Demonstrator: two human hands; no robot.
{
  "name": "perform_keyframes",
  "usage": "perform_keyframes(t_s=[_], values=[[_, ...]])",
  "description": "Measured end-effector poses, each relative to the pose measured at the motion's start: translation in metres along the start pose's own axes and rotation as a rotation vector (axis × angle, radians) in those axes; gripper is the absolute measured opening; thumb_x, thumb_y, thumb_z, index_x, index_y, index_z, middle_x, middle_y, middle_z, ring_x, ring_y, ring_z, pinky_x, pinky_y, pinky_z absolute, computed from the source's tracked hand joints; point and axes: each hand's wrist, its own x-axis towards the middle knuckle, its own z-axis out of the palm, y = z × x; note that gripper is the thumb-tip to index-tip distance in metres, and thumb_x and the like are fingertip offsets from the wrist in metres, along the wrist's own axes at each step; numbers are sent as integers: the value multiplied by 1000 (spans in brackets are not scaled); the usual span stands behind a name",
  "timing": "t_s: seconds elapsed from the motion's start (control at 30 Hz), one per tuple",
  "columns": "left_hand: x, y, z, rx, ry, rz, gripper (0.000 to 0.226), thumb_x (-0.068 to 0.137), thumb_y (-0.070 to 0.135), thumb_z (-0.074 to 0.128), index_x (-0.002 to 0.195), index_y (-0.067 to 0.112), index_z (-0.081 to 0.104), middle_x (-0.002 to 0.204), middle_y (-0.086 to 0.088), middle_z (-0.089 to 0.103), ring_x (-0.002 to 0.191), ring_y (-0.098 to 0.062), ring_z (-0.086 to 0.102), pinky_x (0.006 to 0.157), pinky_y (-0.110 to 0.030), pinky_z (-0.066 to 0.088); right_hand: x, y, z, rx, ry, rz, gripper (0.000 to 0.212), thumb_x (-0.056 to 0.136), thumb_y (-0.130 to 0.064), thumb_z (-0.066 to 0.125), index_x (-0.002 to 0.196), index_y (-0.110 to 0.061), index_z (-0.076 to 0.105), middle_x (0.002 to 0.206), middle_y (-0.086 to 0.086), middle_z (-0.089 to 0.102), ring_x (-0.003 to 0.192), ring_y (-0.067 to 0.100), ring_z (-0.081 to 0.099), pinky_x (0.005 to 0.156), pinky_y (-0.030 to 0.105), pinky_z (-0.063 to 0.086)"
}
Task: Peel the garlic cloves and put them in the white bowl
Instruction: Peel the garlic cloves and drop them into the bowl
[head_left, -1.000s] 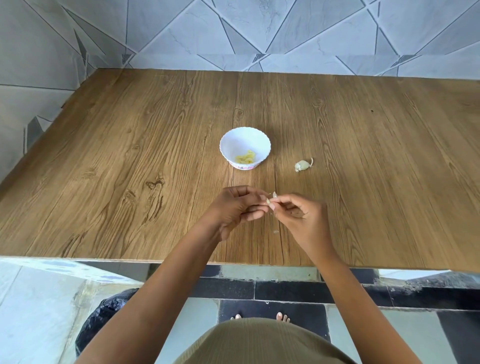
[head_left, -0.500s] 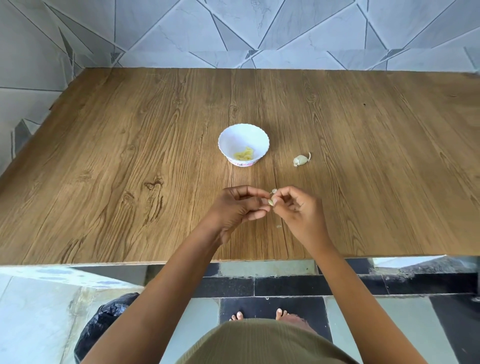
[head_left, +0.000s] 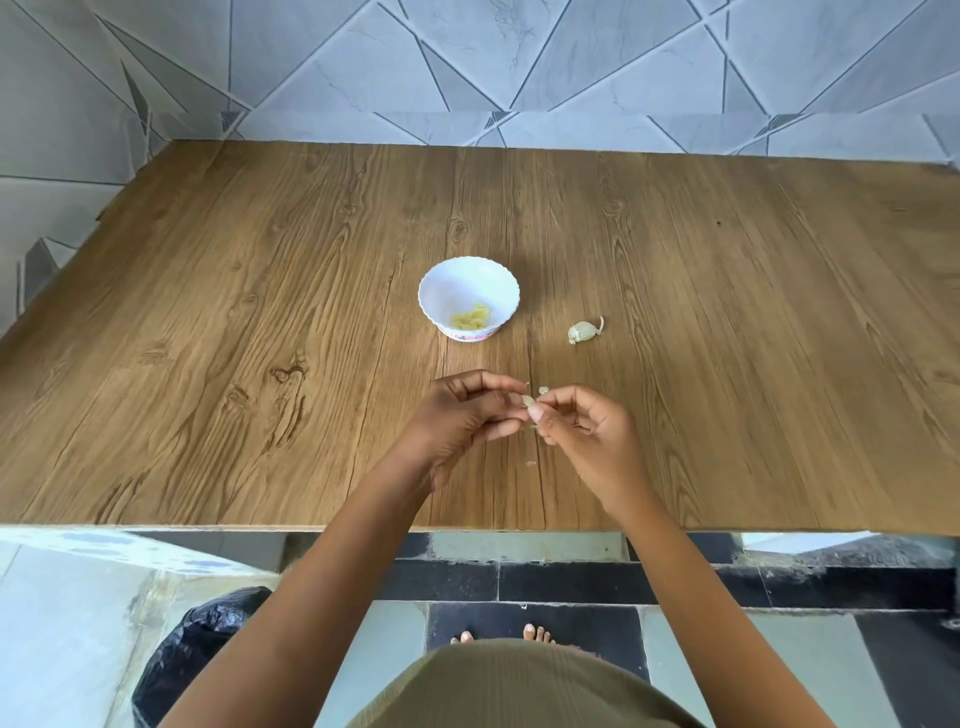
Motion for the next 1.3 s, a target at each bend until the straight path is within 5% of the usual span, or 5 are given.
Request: perform_keyframes(t_s=[0.33, 0.83, 1.1, 1.3], values=[[-5, -3, 8, 117, 68, 51, 13, 87, -2, 61, 93, 6, 68, 77, -8, 71, 71, -12, 68, 66, -19, 56, 2, 2, -4, -48, -17, -41, 26, 84, -6, 67, 81, -33, 64, 81, -9, 70, 77, 13, 68, 72, 30, 56], [-5, 4, 13, 436, 80, 157, 11, 83, -7, 64, 87, 2, 68, 72, -6, 68, 65, -8, 64, 63, -17, 53, 7, 2, -14, -159, -83, -166, 10, 78, -11, 74, 83, -16, 68, 79, -13, 66, 69, 3, 58, 58, 13, 46], [-5, 5, 14, 429, 67, 146, 12, 83, -9, 63, 87, 2, 67, 70, -6, 68, 64, -10, 63, 63, -18, 53, 10, 3, -13, -109, -115, -178, 27, 78, -6, 73, 77, -28, 59, 73, -11, 62, 67, 2, 57, 55, 15, 45], [-7, 3, 12, 326, 64, 94, 9, 85, -6, 62, 91, -2, 66, 71, -4, 70, 65, -8, 67, 64, -17, 55, 8, 7, -13, -69, -107, -234, 13, 79, -7, 73, 80, -15, 62, 77, -10, 64, 68, 6, 60, 53, 20, 46]])
